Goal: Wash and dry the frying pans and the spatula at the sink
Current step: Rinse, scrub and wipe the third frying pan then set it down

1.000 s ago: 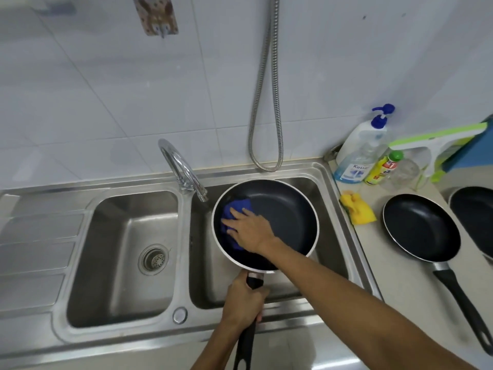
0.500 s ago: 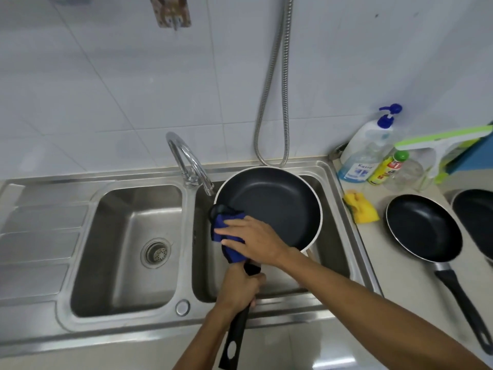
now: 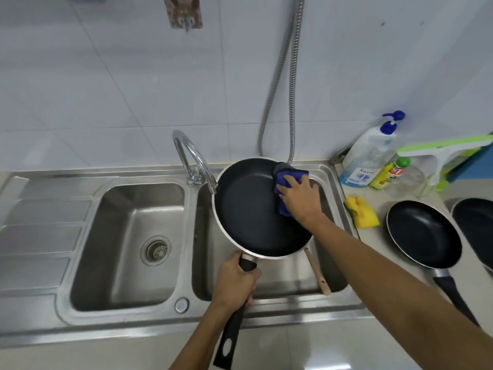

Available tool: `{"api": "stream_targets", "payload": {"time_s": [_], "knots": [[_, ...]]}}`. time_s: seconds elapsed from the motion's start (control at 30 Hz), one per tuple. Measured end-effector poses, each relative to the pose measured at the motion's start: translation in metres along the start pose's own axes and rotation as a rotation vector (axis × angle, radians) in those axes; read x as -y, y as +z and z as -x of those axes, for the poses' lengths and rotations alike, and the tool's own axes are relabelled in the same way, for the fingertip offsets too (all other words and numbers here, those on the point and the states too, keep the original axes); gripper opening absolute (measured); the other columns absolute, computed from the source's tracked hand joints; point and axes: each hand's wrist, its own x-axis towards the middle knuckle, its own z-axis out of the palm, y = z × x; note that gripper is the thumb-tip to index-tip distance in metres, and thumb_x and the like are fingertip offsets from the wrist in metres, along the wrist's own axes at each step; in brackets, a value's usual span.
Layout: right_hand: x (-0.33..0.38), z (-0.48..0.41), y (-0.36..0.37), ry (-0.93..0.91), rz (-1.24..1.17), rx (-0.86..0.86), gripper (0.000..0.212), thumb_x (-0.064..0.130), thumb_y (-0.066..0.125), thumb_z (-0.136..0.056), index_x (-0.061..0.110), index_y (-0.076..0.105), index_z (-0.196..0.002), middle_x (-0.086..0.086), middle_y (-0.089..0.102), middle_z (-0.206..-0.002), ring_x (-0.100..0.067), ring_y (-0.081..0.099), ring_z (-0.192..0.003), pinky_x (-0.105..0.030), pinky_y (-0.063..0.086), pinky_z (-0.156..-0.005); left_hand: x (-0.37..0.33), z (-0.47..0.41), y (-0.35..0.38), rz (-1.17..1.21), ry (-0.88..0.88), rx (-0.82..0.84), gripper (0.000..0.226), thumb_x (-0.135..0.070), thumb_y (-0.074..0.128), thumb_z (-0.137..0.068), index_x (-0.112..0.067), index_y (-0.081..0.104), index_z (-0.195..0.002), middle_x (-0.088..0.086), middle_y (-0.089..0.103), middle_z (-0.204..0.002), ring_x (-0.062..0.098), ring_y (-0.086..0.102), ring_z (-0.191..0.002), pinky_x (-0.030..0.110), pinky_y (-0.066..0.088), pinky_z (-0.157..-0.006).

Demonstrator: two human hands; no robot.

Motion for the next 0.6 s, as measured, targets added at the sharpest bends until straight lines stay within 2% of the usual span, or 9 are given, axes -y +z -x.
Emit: {"api": "stream_targets", "payload": {"time_s": [0.13, 0.23, 0.33, 0.47, 0.53, 0.6], "knots": [[0.000, 0.048, 0.006, 0.160, -0.233, 0.137, 0.037, 0.047, 0.044, -0.100, 0.035, 0.061, -0.130, 0.000, 0.056, -0.136, -0.035, 0.052, -0.112, -0.042, 0.049, -0.088, -0.002, -0.002, 0.003, 0.001, 0.016, 0.007, 0.017, -0.003, 0.062, -0.076, -0.012, 0.059, -0.090, 0.009, 0.057, -0.054, 0.025, 0.047, -0.035, 0.028, 0.041, -0.041], [0.021, 0.077, -0.005, 0.159, -0.428, 0.262, 0.036, 0.045, 0.044, -0.100, 0.029, 0.066, -0.124, -0.007, 0.066, -0.125, -0.033, 0.062, -0.112, -0.039, 0.047, -0.092, 0.005, -0.007, 0.009, -0.021, -0.006, 0.016, 0.017, -0.006, 0.063, -0.075, -0.016, 0.060, -0.089, 0.005, 0.057, -0.052, 0.025, 0.050, -0.038, 0.031, 0.044, -0.043], [0.052, 0.095, -0.020, 0.115, -0.575, 0.360, 0.036, 0.042, 0.042, -0.100, 0.028, 0.069, -0.118, -0.006, 0.066, -0.126, -0.033, 0.061, -0.114, -0.038, 0.047, -0.090, 0.009, -0.011, 0.007, -0.098, 0.001, 0.016, 0.017, -0.009, 0.064, -0.075, -0.020, 0.060, -0.088, 0.003, 0.063, -0.056, 0.021, 0.056, -0.041, 0.033, 0.047, -0.045], [0.092, 0.098, -0.038, 0.097, -0.803, 0.352, 0.031, 0.047, 0.046, -0.096, 0.027, 0.069, -0.089, 0.000, 0.071, -0.101, -0.030, 0.064, -0.098, -0.034, 0.042, -0.074, 0.009, -0.013, 0.000, -0.184, 0.028, 0.026, 0.014, -0.007, 0.065, -0.078, -0.016, 0.060, -0.089, 0.003, 0.067, -0.059, 0.019, 0.061, -0.044, 0.031, 0.047, -0.046], [0.110, 0.093, -0.053, 0.047, -0.851, 0.317, 0.031, 0.050, 0.048, -0.095, 0.027, 0.067, -0.088, 0.001, 0.071, -0.097, -0.029, 0.063, -0.096, -0.033, 0.039, -0.073, 0.007, -0.011, -0.002, -0.179, 0.024, 0.033, 0.004, -0.005, 0.065, -0.080, -0.008, 0.063, -0.081, 0.002, 0.062, -0.049, 0.017, 0.058, -0.040, 0.029, 0.045, -0.044], [0.124, 0.091, -0.065, -0.027, -0.828, 0.275, 0.027, 0.050, 0.049, -0.095, 0.031, 0.068, -0.098, 0.001, 0.071, -0.105, -0.031, 0.062, -0.101, -0.035, 0.042, -0.077, 0.004, -0.009, -0.006, -0.147, 0.035, 0.026, 0.012, 0.002, 0.063, -0.083, -0.004, 0.062, -0.073, 0.001, 0.057, -0.042, 0.014, 0.053, -0.036, 0.026, 0.043, -0.041]]}}
